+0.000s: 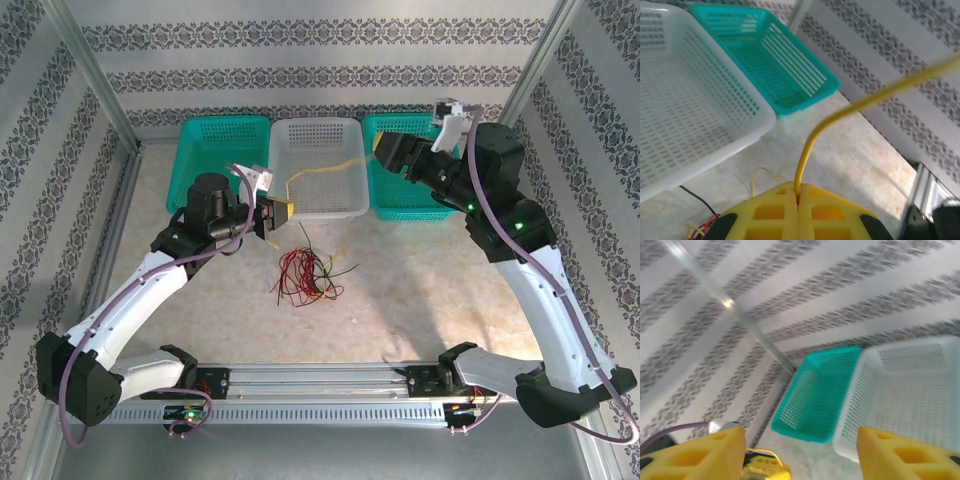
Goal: Untangle the cables
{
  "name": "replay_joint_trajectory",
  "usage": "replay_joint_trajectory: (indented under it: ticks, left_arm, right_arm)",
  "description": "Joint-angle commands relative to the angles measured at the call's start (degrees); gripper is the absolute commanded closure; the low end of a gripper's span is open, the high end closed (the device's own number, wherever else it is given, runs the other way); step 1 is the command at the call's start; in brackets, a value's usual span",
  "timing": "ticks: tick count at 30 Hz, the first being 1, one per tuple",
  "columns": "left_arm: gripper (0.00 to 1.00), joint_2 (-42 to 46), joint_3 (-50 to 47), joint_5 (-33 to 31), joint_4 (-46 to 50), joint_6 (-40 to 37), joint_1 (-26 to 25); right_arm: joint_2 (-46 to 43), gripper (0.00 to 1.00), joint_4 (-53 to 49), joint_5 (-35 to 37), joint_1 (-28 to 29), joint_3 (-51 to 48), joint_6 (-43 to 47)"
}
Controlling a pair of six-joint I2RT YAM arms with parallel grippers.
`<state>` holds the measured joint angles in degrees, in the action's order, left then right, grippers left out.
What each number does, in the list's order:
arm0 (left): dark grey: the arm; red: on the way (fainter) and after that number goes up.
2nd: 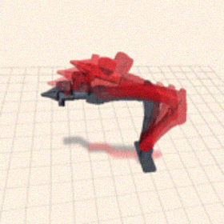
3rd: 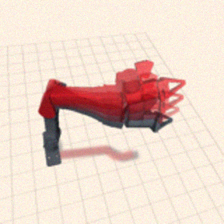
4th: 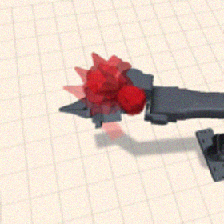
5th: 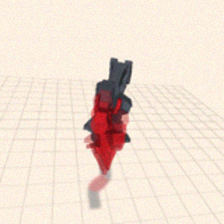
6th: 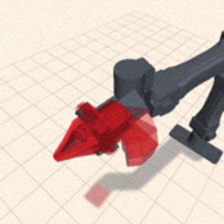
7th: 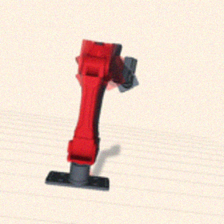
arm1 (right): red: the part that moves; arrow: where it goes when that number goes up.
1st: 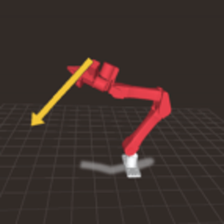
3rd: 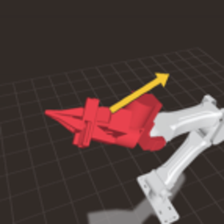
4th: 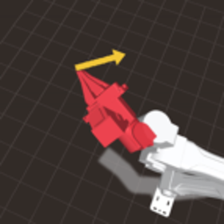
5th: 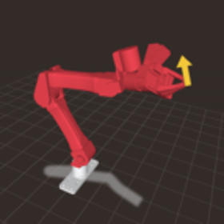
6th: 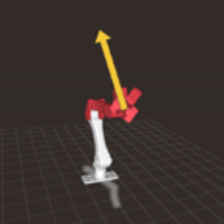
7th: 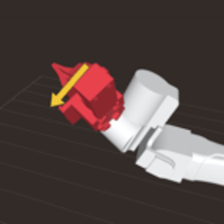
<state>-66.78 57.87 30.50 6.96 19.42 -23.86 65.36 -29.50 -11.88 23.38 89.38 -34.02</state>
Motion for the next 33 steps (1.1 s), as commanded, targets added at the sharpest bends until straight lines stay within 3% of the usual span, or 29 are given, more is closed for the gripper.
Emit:
replay_joint_trajectory:
  ticks: [1,8,15,19,24,30,31,33]
  left_arm:
    - [1.0,-0.2,1.9,-7.5,-4.4,7.3,2.5]
    - [1.0,-7.1,8.6,-13.2,-8.2,20.6,13.6]
    - [1.0,-21.5,17.4,-15.4,-9.4,34.6,23.5]
    - [1.0,-27.8,16.3,-15.5,-14.7,45.1,25.4]
    - [1.0,-33.5,15.1,-16.8,-20.3,51.2,25.5]
    - [1.0,-38.2,16.3,-17.2,-21.0,52.3,25.4]
    - [0.94,-38.7,16.7,-17.3,-20.1,52.0,25.5]
    - [0.62,-39.3,17.1,-16.2,-19.5,51.2,25.6]
  right_arm:
    - [-1.9,0.35,-8.6,12.1,-0.9,-2.4,0.9]
    - [-6.5,0.34,-9.4,11.7,-1.3,-11.4,-1.2]
    - [-7.8,0.37,-7.5,9.2,0.7,-17.5,-3.7]
    - [-7.0,0.39,-7.2,9.7,3.0,-18.8,-3.4]
    - [-5.8,0.4,-6.5,9.0,4.1,-19.5,-3.3]
    - [-3.7,0.41,-6.6,8.3,4.4,-19.0,-2.4]
    - [-3.3,0.41,-6.7,8.0,4.4,-18.5,-2.3]
    - [-2.8,0.41,-6.7,7.8,4.4,-18.0,-2.1]
